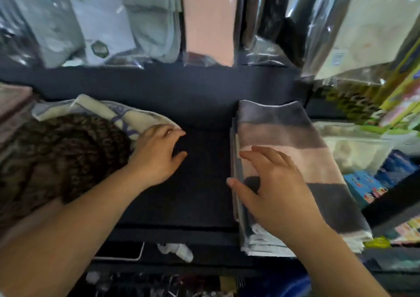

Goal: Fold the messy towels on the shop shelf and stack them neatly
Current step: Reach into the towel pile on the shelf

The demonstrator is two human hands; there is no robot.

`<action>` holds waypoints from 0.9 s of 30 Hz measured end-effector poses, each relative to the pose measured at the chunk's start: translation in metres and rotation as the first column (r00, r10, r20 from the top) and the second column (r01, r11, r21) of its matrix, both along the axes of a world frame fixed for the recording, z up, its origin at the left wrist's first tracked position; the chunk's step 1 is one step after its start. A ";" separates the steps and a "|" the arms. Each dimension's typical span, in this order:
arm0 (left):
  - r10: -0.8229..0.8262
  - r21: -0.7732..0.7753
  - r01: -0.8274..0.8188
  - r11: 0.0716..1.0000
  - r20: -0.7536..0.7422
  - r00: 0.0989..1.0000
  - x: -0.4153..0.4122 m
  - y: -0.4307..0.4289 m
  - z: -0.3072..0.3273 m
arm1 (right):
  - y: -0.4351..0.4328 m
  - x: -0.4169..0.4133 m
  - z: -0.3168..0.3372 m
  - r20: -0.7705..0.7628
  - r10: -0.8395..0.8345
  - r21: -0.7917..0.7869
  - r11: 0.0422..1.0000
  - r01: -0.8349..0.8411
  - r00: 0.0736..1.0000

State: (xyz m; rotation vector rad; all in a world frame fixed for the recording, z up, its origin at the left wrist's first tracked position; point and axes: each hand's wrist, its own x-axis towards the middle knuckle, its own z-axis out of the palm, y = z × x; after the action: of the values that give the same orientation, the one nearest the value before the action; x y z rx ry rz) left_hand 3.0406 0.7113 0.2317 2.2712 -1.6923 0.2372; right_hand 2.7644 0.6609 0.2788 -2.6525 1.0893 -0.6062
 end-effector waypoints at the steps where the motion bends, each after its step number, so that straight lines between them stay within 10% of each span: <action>1: 0.059 0.015 -0.060 0.998 0.028 0.998 0.008 0.017 -0.004 | 0.003 0.009 0.000 0.010 0.037 -0.015 0.999 -0.037 0.999; 10: 0.496 0.112 -0.498 0.860 0.052 0.867 0.082 0.137 -0.037 | 0.041 0.104 -0.012 -0.215 0.272 0.120 0.960 -0.251 0.938; 18: 0.262 0.021 -0.268 0.963 -0.286 0.922 0.119 0.180 -0.031 | 0.062 0.193 -0.049 -0.054 0.349 0.342 0.887 -0.311 0.936; 23: 0.187 0.006 -0.187 0.982 -0.085 0.979 0.138 0.209 -0.040 | 0.068 0.230 -0.062 0.096 0.323 0.341 0.878 -0.336 0.941; 27: 0.136 0.018 -0.135 0.991 -0.199 0.971 0.154 0.235 -0.053 | 0.070 0.260 -0.064 0.157 0.286 0.429 0.842 -0.326 0.945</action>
State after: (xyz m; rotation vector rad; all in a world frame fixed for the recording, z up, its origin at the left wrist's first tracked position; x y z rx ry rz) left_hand 3.1942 0.9463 0.1782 2.3292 -1.4420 0.0324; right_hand 3.0244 0.7310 0.2153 -2.2938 0.6543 -0.3458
